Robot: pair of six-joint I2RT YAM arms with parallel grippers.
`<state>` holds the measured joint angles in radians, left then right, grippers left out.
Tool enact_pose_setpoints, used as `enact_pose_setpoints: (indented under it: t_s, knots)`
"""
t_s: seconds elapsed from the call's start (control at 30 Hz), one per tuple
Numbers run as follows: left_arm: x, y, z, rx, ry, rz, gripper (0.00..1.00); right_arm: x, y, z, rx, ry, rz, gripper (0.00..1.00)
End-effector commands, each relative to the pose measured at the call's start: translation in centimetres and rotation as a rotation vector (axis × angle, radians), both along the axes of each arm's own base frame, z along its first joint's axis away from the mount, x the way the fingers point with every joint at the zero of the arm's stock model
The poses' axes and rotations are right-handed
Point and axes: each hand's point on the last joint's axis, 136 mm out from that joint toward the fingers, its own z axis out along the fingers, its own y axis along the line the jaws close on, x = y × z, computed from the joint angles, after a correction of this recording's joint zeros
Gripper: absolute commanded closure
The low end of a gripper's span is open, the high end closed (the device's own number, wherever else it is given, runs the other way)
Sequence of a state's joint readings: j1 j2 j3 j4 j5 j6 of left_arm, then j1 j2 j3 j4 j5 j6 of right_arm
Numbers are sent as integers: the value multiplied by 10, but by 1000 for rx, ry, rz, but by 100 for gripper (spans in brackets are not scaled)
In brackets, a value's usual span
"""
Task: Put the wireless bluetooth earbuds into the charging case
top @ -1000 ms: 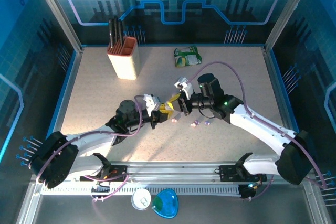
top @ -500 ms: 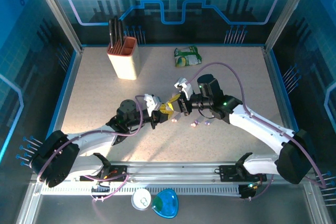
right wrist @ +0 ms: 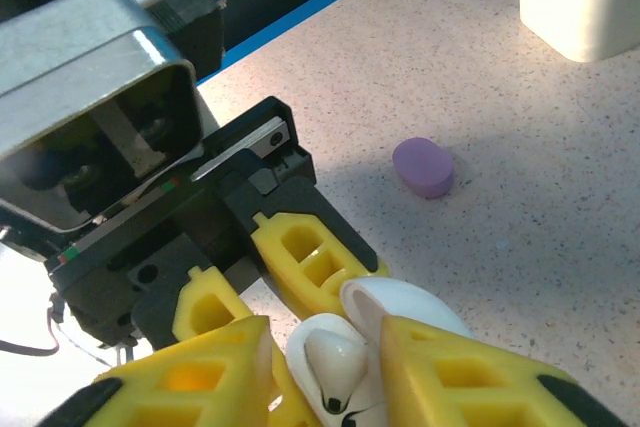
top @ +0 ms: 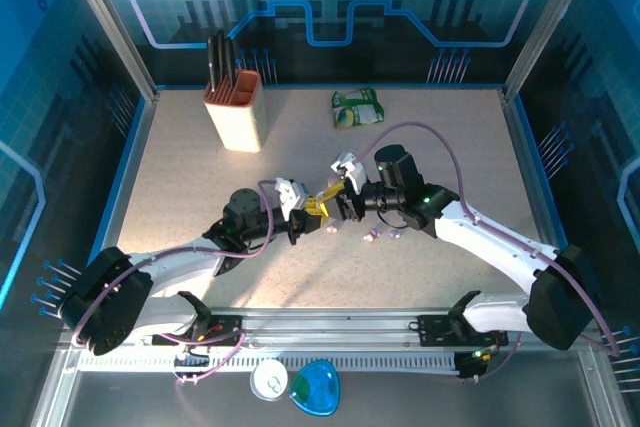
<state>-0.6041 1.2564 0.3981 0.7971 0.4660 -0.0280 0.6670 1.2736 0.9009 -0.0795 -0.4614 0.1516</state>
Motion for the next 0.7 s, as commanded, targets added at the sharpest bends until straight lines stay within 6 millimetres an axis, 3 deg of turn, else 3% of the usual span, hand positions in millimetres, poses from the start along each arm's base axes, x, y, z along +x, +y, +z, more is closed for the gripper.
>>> enact_pose_setpoints:
  t_s: [0.0, 0.17, 0.37, 0.47, 0.67]
  knots:
    - [1, -5, 25, -54, -59, -23, 100, 0, -7, 5, 8, 1, -26, 58]
    - [1, -4, 23, -53, -57, -20, 100, 7, -18, 29, 97, 11, -65, 45]
    - [-6, -3, 14, -51, -95, -44, 100, 33, -51, 13, 163, 104, -255, 41]
    - [-14, -5, 12, -71, -118, -87, 100, 35, -50, 8, 174, 189, -237, 41]
    - [-31, -11, 25, -147, -144, -197, 100, 34, -40, -4, 135, 244, -177, 61]
